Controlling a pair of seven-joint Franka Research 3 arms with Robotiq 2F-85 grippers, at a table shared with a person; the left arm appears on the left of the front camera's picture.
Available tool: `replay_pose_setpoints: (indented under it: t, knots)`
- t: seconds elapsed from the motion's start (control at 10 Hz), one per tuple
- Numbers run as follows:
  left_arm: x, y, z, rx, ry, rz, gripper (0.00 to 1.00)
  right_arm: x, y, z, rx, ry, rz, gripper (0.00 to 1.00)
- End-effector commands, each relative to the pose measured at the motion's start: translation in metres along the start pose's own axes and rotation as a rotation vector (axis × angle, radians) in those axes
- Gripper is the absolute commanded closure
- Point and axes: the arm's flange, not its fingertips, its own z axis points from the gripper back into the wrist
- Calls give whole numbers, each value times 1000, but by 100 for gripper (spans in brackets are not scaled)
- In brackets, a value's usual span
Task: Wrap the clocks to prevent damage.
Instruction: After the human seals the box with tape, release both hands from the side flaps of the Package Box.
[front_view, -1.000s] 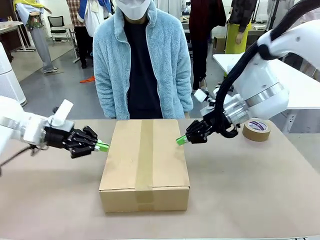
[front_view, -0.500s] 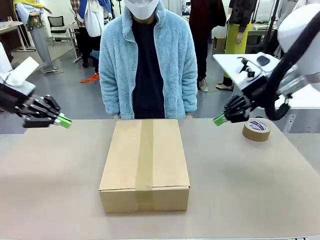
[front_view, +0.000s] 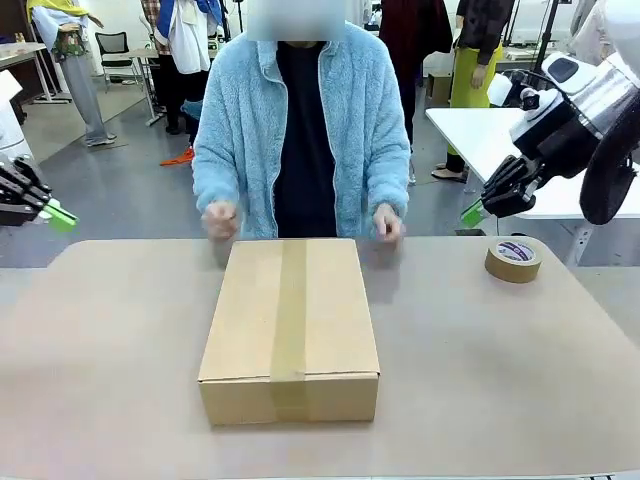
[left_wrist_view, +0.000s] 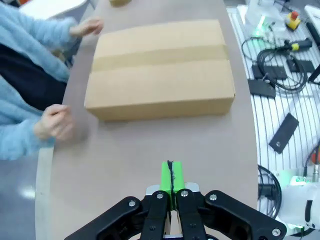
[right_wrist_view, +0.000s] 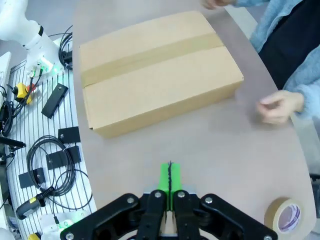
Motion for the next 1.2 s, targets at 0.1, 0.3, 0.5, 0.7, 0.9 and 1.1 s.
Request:
replay_pose_setpoints:
  t: [0.1,0.3,0.5,0.7,0.9,1.1]
  knots:
    - [0,0,0,0,0,0,100,0,0,0,0,0,0,99]
    - [0,0,0,0,0,0,100,0,0,0,0,0,0,99]
    - [0,0,0,0,0,0,100,0,0,0,0,0,0,99]
    - [0,0,0,0,0,0,100,0,0,0,0,0,0,99]
    - [0,0,0,0,0,0,100,0,0,0,0,0,0,99]
    - [0,0,0,0,0,0,100,0,0,0,0,0,0,99]
